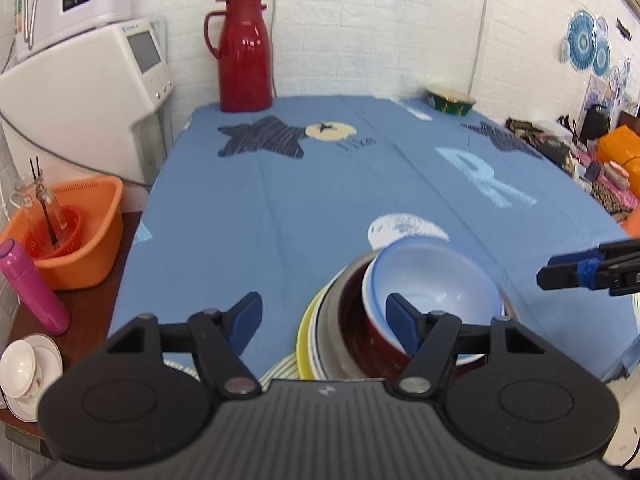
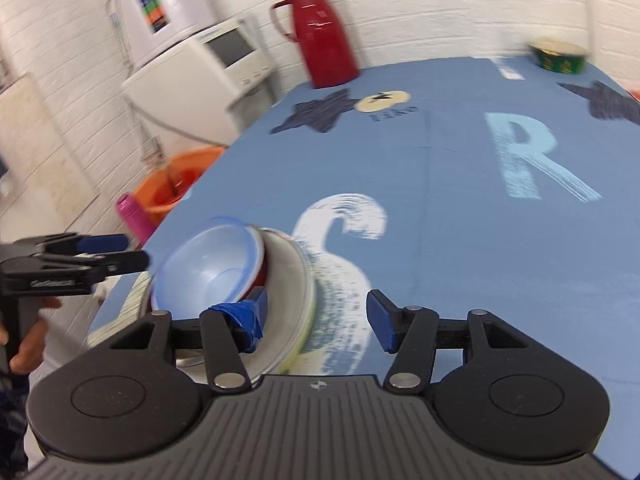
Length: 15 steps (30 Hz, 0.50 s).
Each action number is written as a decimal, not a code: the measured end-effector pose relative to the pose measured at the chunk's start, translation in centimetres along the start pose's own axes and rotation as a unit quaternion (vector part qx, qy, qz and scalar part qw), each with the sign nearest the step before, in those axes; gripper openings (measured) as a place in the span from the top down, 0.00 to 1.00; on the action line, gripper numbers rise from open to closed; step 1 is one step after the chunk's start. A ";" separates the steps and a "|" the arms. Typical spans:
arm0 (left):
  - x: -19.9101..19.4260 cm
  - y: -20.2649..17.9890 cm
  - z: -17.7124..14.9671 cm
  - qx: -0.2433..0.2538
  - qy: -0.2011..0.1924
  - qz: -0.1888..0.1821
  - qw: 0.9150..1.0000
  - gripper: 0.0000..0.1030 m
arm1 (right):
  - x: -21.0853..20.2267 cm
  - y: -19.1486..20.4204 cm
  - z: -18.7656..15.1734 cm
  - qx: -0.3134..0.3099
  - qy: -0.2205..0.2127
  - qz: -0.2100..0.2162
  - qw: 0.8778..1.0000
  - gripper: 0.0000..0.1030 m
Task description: Organize plates and bowls
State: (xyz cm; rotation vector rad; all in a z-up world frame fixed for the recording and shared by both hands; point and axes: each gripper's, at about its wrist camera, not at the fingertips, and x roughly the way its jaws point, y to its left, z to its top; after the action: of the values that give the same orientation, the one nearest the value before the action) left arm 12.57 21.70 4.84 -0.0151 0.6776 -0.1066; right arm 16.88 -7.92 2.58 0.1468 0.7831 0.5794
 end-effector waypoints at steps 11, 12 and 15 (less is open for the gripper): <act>0.0 -8.5 3.1 -0.008 -0.075 -0.056 0.996 0.31 | -1.3 -1.4 0.5 0.049 -0.070 -0.044 0.995 0.58; 0.1 -9.6 3.1 -0.007 -0.077 -0.061 0.995 0.31 | -1.6 -1.4 0.2 0.049 -0.075 -0.051 0.995 0.58; 0.1 -12.0 2.4 0.002 -0.082 -0.063 0.995 0.30 | -2.4 -1.8 -0.8 0.057 -0.084 -0.058 0.993 0.57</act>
State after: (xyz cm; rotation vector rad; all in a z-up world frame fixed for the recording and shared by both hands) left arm 13.05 9.74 7.21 -0.0624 0.5118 -0.2260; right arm 15.72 -10.81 2.91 0.2511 0.6556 0.4070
